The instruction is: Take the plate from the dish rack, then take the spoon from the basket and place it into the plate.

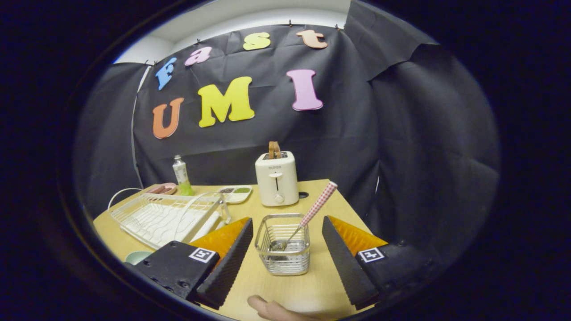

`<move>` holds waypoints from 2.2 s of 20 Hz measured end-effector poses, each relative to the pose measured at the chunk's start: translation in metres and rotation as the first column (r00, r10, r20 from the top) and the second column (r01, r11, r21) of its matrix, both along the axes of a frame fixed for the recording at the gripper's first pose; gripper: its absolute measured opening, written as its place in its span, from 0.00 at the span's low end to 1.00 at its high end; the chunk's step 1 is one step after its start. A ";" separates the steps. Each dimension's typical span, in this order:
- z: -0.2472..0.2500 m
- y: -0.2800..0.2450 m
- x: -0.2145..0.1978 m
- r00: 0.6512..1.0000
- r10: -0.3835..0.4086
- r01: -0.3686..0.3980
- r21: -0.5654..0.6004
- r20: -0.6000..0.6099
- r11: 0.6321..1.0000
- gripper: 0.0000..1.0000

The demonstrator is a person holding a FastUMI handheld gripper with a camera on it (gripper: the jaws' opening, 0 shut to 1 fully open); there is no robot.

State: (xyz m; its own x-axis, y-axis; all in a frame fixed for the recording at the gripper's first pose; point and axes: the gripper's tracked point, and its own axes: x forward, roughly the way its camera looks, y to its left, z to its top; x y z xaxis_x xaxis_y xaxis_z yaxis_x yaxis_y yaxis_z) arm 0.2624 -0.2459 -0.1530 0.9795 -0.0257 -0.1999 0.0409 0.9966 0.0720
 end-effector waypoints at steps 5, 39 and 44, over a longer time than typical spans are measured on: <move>0.003 -0.008 0.041 1.000 -0.008 0.006 0.083 0.019 0.997 0.97; 0.087 0.209 -0.155 0.946 0.138 -0.116 -0.091 0.294 0.989 0.17; 0.065 0.276 -0.186 0.938 0.191 -0.182 -0.058 0.288 0.982 0.17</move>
